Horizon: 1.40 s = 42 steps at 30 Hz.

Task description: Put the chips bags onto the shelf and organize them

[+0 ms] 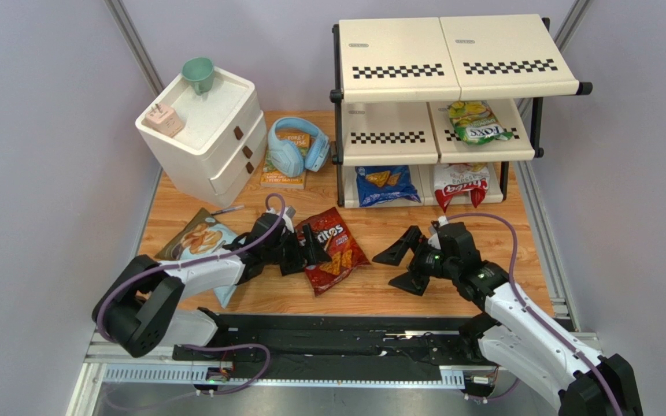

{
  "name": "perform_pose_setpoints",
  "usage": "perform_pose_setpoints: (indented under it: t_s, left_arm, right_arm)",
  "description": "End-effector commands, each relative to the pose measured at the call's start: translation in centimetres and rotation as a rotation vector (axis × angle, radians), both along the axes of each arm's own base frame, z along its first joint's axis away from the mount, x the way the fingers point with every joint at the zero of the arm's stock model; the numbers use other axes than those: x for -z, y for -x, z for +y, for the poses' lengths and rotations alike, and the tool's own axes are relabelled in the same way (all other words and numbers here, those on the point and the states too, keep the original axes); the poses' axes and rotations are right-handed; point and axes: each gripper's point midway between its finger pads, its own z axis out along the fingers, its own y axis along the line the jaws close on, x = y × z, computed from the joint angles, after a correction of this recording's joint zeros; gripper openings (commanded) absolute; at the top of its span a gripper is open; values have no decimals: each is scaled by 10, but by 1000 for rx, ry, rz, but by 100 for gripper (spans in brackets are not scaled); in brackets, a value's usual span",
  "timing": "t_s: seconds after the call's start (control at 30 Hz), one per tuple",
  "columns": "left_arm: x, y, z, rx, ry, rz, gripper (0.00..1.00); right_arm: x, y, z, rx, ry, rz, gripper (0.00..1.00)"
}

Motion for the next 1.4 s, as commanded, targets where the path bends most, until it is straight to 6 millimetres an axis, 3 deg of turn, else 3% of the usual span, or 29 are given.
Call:
perform_pose_setpoints:
  t_s: [0.0, 0.03, 0.13, 0.17, 0.23, 0.27, 0.33, 0.37, 0.4, 0.6, 0.67, 0.83, 0.93, 1.13, 1.37]
  left_arm:
    - [41, 7, 6, 0, -65, 90, 94]
    - [44, 7, 4, -1, -58, 98, 92]
    - [55, 8, -2, 11, -38, 129, 74]
    - [54, 8, -5, 21, -22, 128, 61]
    - [56, 10, -7, 26, -10, 143, 51]
    - [55, 12, -8, 34, -1, 146, 41]
    - [53, 13, -9, 38, 6, 148, 29]
    - [53, 15, -8, 41, 7, 153, 13]
    - [52, 16, -9, 45, 10, 154, 6]
    - [41, 18, -10, 62, 17, 166, 3]
    - [29, 16, -15, 69, 33, 158, 2]
    - [4, 9, -17, 69, 32, 112, 0]
    - [-1, 11, -13, 72, -1, 110, 0]
    - [-3, 11, -12, 85, -15, 109, 0]
    - [-3, 12, -12, 87, -15, 116, 0]
  right_arm:
    - [-19, -9, 9, 15, -93, -67, 92]
    - [-19, -9, 9, 17, -93, -68, 92]
    - [-10, -14, 7, 38, -55, -81, 91]
    - [-7, -13, 8, 29, -34, -100, 91]
    - [-1, -19, 5, 64, -1, -125, 92]
    - [0, -19, 8, 62, 0, -134, 92]
    - [8, -26, 11, 79, 11, -142, 92]
    - [12, -23, 14, 67, 16, -142, 92]
    - [15, -24, 17, 60, 21, -148, 92]
    - [23, -32, 46, -17, 78, -195, 94]
    - [33, -31, 53, -36, 121, -184, 94]
    - [26, -41, 72, -11, 128, -230, 93]
    - [26, -47, 80, -2, 144, -236, 93]
    - [57, -40, 100, -61, 207, -145, 93]
    - [84, -34, 105, -76, 277, -85, 92]
